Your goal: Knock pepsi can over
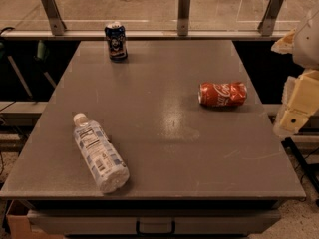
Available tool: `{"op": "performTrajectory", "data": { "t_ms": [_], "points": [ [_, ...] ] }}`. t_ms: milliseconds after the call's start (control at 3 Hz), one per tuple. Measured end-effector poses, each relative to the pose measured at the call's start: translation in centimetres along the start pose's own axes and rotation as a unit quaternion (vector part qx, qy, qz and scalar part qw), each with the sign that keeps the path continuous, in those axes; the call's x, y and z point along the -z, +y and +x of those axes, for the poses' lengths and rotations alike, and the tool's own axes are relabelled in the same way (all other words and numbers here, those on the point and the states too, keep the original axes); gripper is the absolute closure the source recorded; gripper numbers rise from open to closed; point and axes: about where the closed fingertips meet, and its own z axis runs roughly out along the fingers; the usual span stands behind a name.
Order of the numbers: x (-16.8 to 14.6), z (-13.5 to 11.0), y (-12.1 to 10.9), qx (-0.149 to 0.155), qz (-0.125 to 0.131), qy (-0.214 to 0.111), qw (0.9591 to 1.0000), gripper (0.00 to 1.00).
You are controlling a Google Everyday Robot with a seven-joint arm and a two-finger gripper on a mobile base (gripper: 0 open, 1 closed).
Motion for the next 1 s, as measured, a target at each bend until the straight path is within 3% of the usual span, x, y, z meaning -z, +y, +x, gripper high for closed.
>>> {"op": "performTrajectory", "data": {
  "t_ms": [333, 667, 1000],
  "points": [
    [0.0, 0.0, 0.0, 0.000, 0.000, 0.000, 1.0000, 0.00],
    [-1.2, -2.6, -1.9, 0.008, 0.002, -0.045, 0.9990, 0.00],
    [-3.5, -8.4, -6.3, 0.024, 0.013, -0.126, 0.9917, 0.00]
  ]
}}
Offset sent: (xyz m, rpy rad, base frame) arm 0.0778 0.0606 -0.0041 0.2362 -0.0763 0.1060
